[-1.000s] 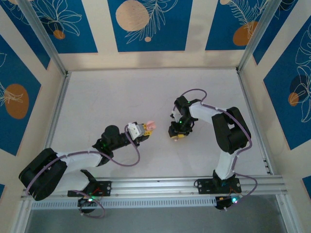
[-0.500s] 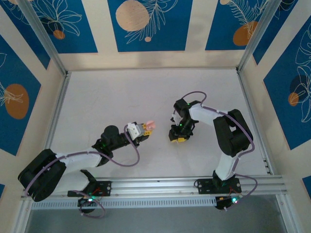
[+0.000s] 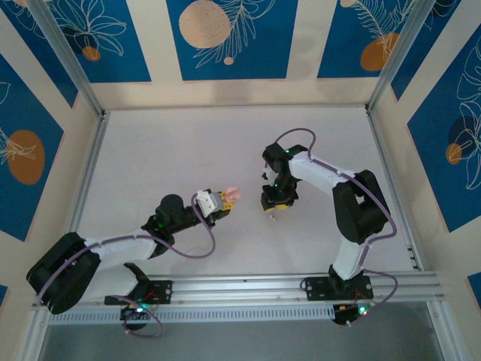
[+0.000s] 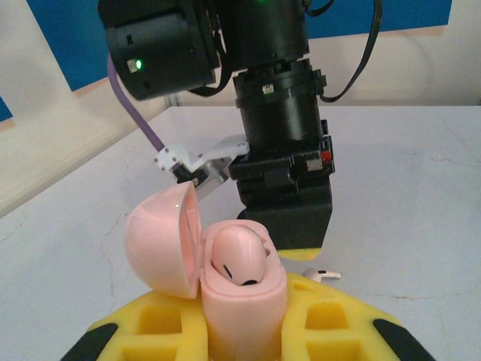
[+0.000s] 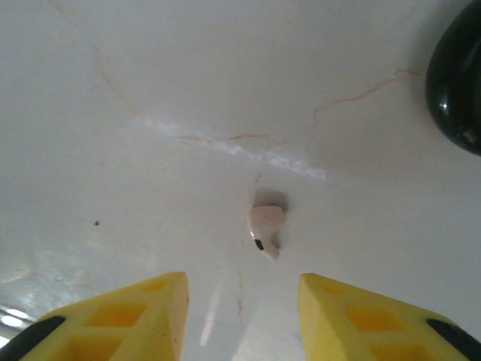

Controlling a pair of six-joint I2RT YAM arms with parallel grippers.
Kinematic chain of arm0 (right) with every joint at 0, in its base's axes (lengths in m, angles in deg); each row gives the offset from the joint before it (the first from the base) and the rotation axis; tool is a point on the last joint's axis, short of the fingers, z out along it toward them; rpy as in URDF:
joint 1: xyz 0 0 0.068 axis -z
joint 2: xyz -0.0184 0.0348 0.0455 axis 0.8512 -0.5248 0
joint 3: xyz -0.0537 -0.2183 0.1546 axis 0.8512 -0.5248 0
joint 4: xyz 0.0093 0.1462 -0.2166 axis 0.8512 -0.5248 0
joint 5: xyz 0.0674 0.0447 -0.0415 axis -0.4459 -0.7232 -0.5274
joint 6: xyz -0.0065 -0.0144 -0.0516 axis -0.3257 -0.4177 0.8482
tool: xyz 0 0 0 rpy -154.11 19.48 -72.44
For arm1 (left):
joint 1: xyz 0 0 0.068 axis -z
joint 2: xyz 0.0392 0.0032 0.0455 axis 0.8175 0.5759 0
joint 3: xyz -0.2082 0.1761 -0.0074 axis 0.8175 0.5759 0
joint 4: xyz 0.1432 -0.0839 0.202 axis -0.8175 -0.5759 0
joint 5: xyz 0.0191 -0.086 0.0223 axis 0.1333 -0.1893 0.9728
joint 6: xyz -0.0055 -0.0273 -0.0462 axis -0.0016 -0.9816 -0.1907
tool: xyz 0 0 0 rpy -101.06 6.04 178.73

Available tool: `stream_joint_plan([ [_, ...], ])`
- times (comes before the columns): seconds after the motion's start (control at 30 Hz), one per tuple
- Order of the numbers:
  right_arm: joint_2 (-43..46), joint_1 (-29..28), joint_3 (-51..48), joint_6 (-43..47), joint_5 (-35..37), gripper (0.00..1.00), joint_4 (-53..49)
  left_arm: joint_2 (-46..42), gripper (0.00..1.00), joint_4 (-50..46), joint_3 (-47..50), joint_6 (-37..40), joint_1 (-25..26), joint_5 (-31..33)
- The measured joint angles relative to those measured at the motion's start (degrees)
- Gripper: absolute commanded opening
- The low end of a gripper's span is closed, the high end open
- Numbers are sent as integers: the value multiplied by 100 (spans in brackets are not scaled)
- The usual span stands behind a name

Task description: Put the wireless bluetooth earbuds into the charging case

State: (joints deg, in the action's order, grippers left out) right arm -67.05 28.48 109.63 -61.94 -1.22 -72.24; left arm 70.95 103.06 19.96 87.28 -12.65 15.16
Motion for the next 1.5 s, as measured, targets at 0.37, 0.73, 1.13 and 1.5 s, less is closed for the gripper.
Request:
stream_joint_plan([
  [0.37,-719,-236,232,170,400,40,-208,-31,12,-164,0,4,0,20],
  [0.73,-850,-282,326,243,420,36,-192,-109,12,-188,0,24,0,42],
  [1.13,-986,-315,326,240,525,29,-192,-179,12,-317,2,107,0,59],
  [1.5,-984,-315,319,236,525,21,-181,-223,12,-321,2,109,0,61],
])
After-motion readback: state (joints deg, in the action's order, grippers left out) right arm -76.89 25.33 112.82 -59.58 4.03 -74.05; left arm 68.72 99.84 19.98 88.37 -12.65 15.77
